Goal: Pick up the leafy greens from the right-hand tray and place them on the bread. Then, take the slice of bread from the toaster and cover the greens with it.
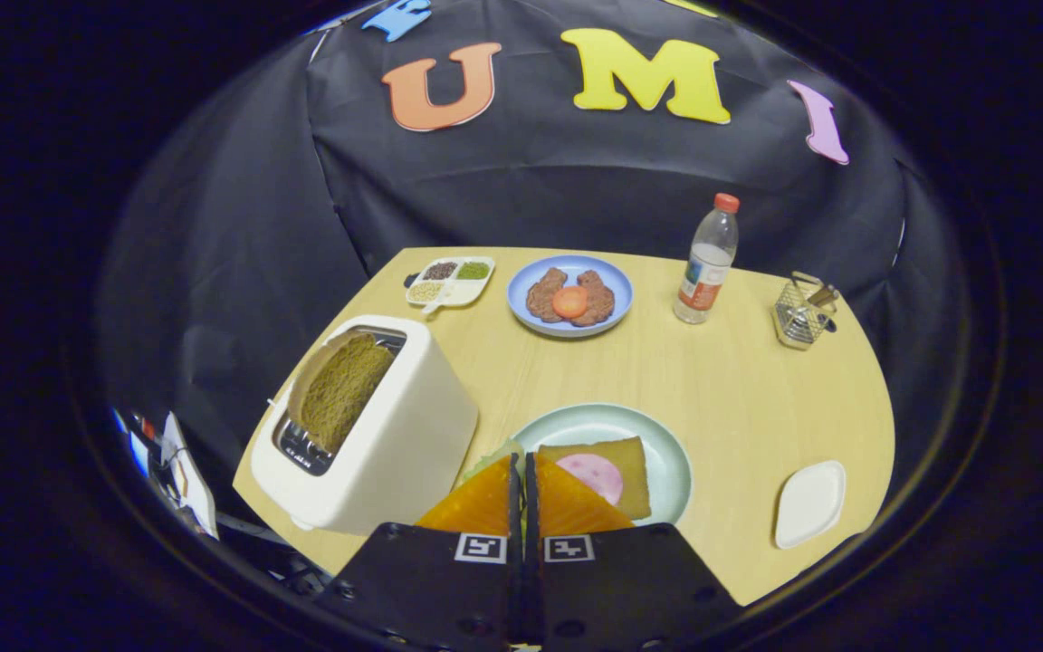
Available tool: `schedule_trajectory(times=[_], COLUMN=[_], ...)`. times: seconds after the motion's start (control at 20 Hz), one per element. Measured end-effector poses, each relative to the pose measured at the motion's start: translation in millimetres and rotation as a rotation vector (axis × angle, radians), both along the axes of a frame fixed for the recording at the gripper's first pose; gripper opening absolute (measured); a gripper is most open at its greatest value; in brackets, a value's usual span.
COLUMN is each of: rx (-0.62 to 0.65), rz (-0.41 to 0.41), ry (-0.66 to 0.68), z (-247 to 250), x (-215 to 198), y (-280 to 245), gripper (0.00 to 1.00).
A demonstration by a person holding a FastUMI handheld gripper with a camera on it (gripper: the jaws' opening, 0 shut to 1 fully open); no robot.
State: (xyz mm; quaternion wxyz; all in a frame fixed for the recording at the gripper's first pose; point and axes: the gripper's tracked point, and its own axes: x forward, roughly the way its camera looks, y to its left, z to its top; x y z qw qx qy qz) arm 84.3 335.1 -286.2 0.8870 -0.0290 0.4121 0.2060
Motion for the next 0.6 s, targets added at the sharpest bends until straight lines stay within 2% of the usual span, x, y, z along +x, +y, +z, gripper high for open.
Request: schedule_trajectory(times=[0.4, 0.6], rx=[-0.066, -0.098], rz=[-0.097, -0.143], ry=[0.012, 0.062], z=[-51, -78], x=[66, 82], y=[-24, -37], gripper=[0.01, 0.01])
